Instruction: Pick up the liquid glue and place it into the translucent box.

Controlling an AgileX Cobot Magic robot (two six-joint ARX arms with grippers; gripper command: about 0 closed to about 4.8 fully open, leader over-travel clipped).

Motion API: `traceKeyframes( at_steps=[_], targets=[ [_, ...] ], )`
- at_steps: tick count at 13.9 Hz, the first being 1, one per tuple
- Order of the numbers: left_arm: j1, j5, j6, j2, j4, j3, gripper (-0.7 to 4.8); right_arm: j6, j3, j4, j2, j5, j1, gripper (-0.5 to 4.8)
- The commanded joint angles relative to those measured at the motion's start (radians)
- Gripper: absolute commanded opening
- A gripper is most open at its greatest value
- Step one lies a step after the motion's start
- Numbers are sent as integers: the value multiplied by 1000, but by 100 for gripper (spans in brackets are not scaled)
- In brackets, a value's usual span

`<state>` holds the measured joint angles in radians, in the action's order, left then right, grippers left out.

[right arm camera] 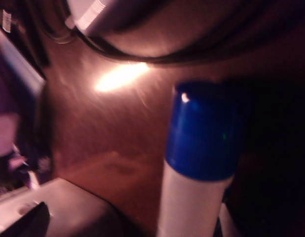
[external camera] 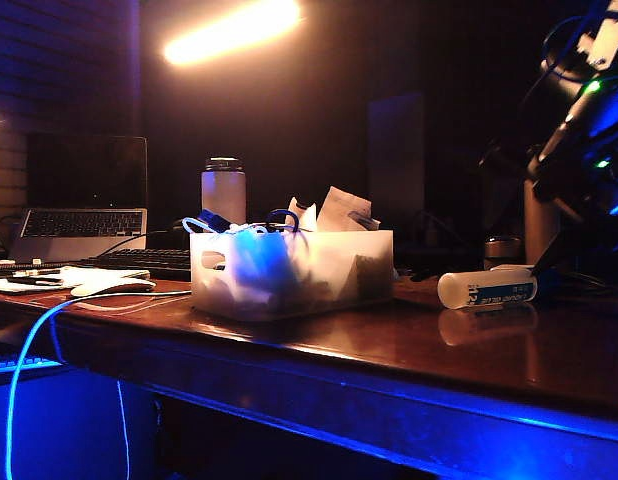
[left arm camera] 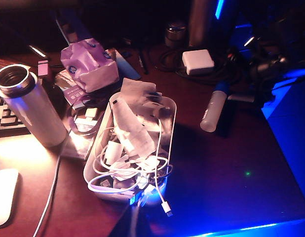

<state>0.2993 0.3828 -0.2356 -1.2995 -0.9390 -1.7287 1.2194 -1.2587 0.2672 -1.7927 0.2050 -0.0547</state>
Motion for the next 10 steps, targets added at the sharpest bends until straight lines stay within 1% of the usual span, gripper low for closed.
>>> traceKeyframes(
  at_steps=[1, 10],
  targets=[
    [0, 7, -3, 3, 13, -3, -5, 5, -5, -9, -24, -5, -2, 479],
    [0, 7, -5, 3, 13, -3, -5, 8, -5, -14, -91, -17, -2, 479]
  ],
)
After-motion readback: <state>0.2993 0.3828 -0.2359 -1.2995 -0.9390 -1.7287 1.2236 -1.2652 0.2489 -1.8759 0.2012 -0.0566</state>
